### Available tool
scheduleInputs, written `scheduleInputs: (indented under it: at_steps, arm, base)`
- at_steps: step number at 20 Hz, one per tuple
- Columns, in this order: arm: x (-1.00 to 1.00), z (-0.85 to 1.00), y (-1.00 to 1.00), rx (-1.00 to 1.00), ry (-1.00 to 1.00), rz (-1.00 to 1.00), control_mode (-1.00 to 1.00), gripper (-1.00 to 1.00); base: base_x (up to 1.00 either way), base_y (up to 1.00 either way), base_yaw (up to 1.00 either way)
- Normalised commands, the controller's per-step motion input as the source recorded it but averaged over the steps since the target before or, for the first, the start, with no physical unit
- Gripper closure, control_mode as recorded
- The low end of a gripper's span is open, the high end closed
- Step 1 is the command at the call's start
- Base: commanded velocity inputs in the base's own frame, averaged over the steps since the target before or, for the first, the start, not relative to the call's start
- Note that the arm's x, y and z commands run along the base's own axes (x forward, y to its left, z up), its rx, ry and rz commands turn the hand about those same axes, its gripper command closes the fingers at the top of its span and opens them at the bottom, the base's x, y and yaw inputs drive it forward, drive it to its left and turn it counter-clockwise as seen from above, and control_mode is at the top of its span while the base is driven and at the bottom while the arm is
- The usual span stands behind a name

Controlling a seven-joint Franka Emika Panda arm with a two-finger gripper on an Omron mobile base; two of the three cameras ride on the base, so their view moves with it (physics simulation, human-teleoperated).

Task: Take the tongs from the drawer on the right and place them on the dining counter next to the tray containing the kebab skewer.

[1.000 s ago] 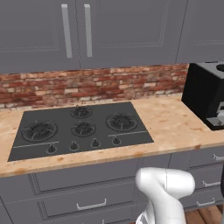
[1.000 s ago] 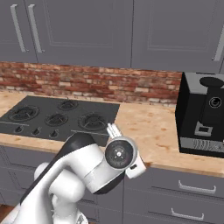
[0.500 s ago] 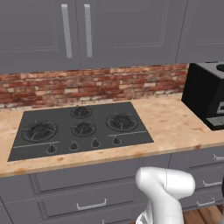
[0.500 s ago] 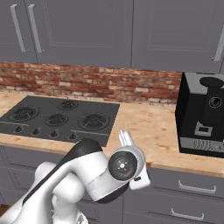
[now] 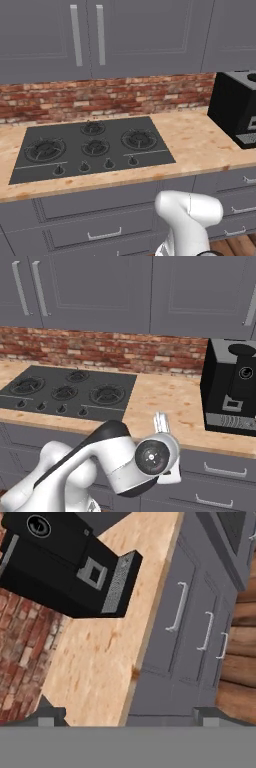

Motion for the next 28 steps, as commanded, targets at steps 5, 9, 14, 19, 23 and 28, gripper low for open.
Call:
scheduleInputs:
  at_steps: [5,9,14,19,23,28]
  arm:
    - [-0.13,-0.10,-0.39,0.06,0.00,-0.13,-1.00,-1.00]
    - [-0.13,-0.08,-0.43,0.06,0.00,-0.10,-1.00,-1.00]
    - [-0.05,-0.16,-0.36,0.06,0.00,-0.05,-1.00,-1.00]
    - [0.00,-0.44,-0.19,0.19,-0.07,0.00,-1.00,-1.00]
    - [0.00,-0.50,-0.08,0.14,-0.14,0.00,-1.00,-1.00]
    - [0.05,-0.43,-0.10,0.23,-0.01,0.00,-1.00,-1.00]
  base:
    - [0.00,0.00,0.00]
    - [0.00,0.00,0.00]
    - [0.00,0.00,0.00]
    - [0.00,0.00,0.00]
    - [0.00,0.00,0.00]
    - [0.00,0.00,0.00]
